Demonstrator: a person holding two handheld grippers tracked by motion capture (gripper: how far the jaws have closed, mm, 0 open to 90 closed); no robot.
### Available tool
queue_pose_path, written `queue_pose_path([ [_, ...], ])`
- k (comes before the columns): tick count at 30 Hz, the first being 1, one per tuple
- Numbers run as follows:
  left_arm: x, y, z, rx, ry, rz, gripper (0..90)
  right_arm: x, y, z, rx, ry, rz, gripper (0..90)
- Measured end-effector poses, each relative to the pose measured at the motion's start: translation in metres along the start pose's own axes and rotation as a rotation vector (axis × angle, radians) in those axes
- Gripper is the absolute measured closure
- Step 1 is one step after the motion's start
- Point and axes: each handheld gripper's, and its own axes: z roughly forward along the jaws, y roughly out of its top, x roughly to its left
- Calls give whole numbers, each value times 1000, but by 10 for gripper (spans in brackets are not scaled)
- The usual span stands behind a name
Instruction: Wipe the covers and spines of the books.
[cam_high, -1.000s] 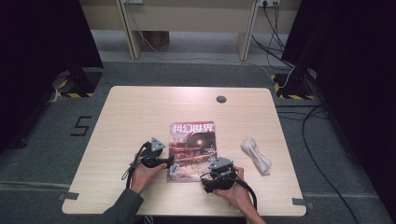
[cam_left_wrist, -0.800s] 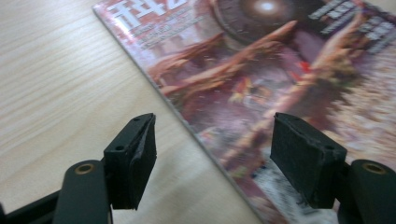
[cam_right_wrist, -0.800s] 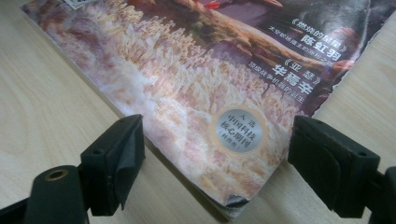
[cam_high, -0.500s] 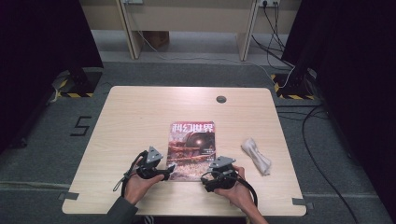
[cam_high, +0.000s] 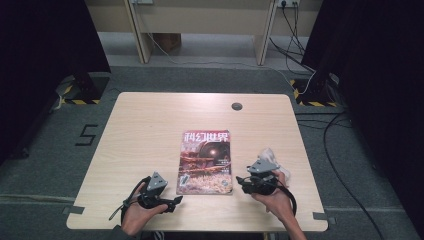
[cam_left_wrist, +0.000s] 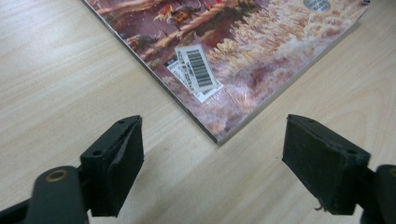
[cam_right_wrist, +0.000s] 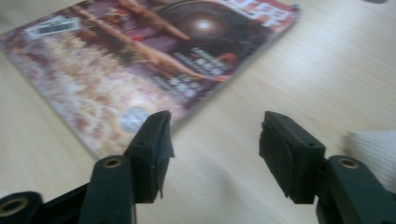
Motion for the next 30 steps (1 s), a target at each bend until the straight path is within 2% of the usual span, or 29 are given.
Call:
queue_pose_path([
  [5, -3, -4, -2, 3, 2, 5, 183, -27, -11, -11, 11, -90, 31, 540],
  [9, -5, -7, -3, 16, -12, 16, 178, -42, -17, -15, 29, -156, 64, 557],
  [11, -5, -8, -4, 14, -11, 19, 178, -44, -18, -15, 35, -163, 72, 564],
  [14, -2, -9, -6, 12, -2, 15, 178, -55, -24, -17, 64, -210, 89, 599],
  [19, -1, -9, -7, 12, 3, 14, 178, -67, -31, -14, 95, -235, 108, 621],
  [20, -2, -8, -6, 14, 1, 15, 178, -71, -34, -11, 111, -230, 131, 639],
  [23, -2, -8, -5, 19, -1, 21, 178, -76, -36, -4, 127, -206, 139, 707],
  [25, -2, -7, -4, 20, -2, 21, 178, -76, -33, 0, 124, -193, 132, 743],
  [29, -2, -7, -3, 24, -2, 20, 178, -75, -27, 8, 127, -188, 105, 758],
  [30, -1, -8, -3, 23, -1, 17, 178, -74, -21, 16, 125, -187, 102, 760],
])
